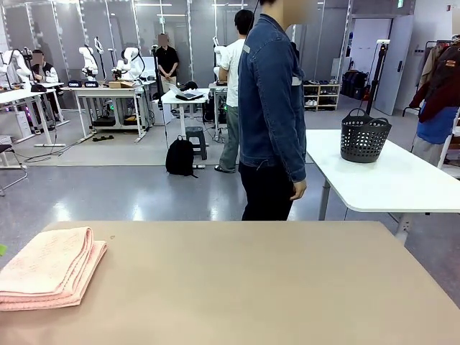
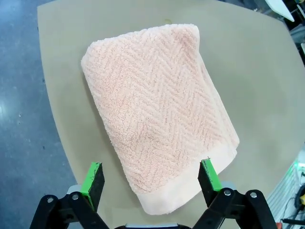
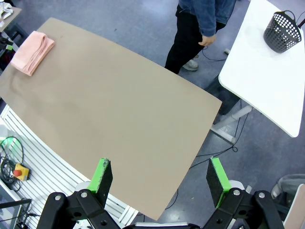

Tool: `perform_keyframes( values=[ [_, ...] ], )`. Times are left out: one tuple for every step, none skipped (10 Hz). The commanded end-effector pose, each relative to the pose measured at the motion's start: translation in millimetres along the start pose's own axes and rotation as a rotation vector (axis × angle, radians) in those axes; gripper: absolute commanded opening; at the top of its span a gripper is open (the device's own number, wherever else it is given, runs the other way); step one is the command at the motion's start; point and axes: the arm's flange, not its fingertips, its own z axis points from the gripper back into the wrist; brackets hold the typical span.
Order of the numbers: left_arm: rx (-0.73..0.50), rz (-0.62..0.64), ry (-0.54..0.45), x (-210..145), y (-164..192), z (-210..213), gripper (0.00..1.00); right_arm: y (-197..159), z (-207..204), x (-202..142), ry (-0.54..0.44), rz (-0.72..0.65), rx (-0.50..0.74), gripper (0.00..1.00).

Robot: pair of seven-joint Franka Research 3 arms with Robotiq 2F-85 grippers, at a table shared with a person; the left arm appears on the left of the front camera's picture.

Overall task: Fold the towel.
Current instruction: Pick up the 100 cm Hotel Towel and place it on the left side of the table.

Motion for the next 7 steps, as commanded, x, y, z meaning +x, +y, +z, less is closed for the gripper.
perform_keyframes(
  values=[
    [-0.005,-0.002,-0.006,4.3,4.0,0.4,1.0,0.2,1.3,0.0,0.005,0.008,0.002,1.0],
    [-0.005,-0.002,-0.006,4.3,4.0,0.4,1.0,0.2,1.3,0.0,0.005,0.008,0.002,1.0],
    [-0.005,-0.002,-0.006,4.3,4.0,0.4,1.0,0.2,1.3,0.0,0.005,0.008,0.002,1.0],
    [-0.005,-0.002,-0.006,4.3,4.0,0.4,1.0,0.2,1.3,0.0,0.005,0.008,0.002,1.0],
    [-0.005,-0.002,-0.006,4.3,4.0,0.4,1.0,0.2,1.3,0.0,0.005,0.008,0.002,1.0],
    [-0.005,-0.002,-0.006,4.3,4.0,0.4,1.0,0.2,1.3,0.0,0.005,0.008,0.002,1.0],
    [-0.005,-0.002,-0.006,4.3,4.0,0.4,1.0,0.2,1.3,0.0,0.005,0.008,0.002,1.0]
  ],
)
